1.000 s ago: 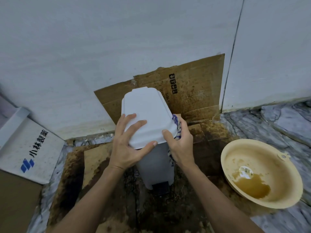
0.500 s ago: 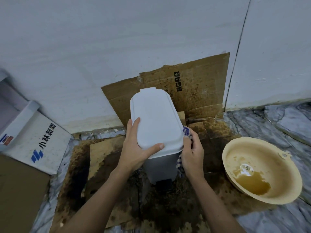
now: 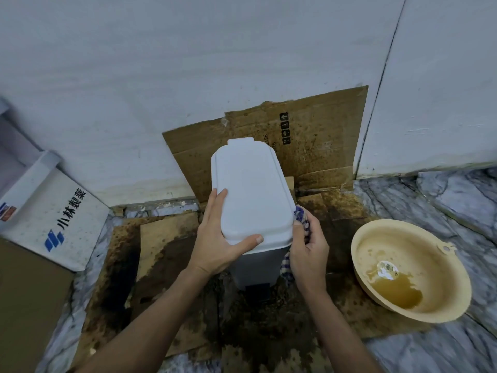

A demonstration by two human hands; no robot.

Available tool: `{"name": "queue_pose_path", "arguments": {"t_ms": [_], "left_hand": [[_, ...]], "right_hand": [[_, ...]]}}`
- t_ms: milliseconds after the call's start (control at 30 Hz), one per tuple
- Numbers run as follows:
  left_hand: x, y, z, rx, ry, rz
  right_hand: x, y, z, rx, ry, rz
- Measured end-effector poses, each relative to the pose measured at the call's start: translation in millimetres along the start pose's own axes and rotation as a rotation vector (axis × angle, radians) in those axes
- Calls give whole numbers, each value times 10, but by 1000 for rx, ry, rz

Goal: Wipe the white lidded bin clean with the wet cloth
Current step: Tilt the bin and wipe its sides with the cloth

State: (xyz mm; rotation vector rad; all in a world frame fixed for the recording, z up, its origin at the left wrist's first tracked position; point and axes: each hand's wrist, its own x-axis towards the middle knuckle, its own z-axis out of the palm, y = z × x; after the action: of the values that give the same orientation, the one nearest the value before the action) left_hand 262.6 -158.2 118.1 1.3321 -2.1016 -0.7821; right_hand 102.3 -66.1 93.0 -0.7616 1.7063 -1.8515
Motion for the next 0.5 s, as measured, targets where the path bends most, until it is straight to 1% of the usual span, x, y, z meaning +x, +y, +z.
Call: {"name": "queue_pose_path", "arguments": {"t_ms": [233,500], "left_hand": [[11,-75,-33,7,-3,32],[20,-143,-62,7,-42,29]], "right_hand": [[-34,35,-14,-16,6,-45],[-62,151,-6,-89,-80,-54]]}}
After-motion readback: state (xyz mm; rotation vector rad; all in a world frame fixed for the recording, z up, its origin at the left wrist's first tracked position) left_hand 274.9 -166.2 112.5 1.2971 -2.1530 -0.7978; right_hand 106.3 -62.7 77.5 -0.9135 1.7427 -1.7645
